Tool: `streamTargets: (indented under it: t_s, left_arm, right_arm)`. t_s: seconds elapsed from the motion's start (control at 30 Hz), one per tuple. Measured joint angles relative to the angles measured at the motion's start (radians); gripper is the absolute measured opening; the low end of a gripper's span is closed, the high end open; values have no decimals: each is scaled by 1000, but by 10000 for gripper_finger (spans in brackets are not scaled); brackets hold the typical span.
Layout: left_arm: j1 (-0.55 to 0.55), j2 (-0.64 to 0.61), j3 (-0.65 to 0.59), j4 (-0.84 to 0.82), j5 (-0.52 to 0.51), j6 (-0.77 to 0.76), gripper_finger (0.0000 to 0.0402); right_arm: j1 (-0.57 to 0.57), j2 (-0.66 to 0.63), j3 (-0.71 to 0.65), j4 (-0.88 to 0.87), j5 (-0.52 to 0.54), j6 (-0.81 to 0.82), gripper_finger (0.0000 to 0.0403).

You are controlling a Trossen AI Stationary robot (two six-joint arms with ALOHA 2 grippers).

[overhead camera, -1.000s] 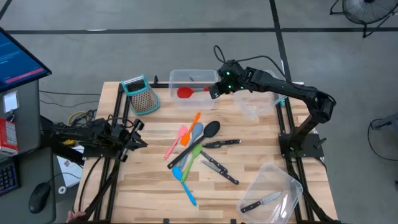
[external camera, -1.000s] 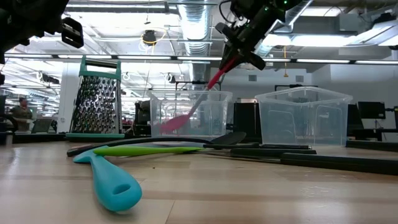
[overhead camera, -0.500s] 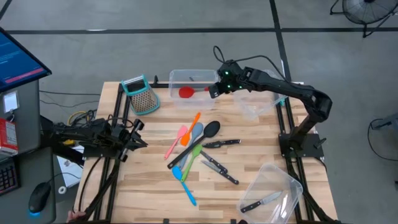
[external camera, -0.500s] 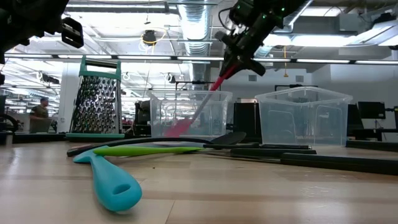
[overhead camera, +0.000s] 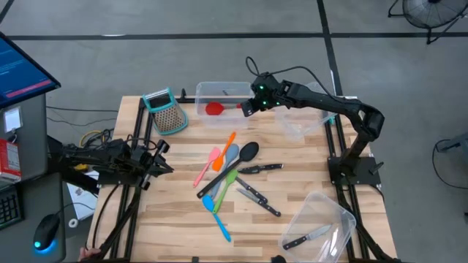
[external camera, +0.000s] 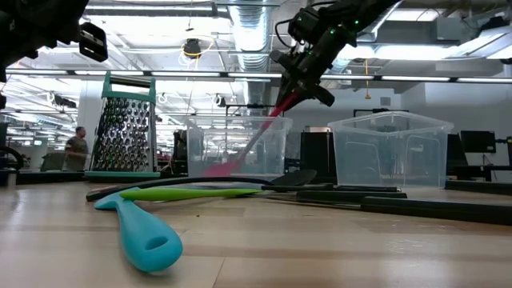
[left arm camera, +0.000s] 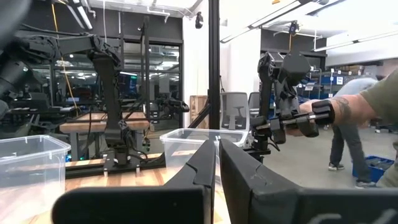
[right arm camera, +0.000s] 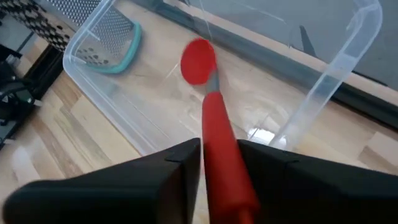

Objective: Pick & Place Kitchen Items
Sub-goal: Put the bottom red serving spoon into the top left transparent bin, then put the black serving spoon into the top left transparent bin

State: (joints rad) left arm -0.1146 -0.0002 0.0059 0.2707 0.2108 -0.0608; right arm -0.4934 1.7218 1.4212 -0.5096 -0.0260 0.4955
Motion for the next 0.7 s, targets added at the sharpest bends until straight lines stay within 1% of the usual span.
streamTargets:
  t_s: [0.13, 0.33, 0.4, 0.53, 0.7]
  left_arm:
    - [0, 0, 0, 0, 0, 0, 8]
    - [0, 0, 0, 0, 0, 0, 8]
    - [0, 0, 0, 0, 0, 0, 8]
    - [0, 0, 0, 0, 0, 0, 8]
    - [0, 0, 0, 0, 0, 0, 8]
  right_arm:
    - [2, 0, 0, -7, 0, -47, 152]
    - [7, -3, 0, -6, 0, -62, 252]
    - [2, -12, 4, -12, -2, -61, 278]
    - [-8, -60, 67, -92, -2, -65, 304]
    - [13, -153, 171, -263, -3, -85, 306]
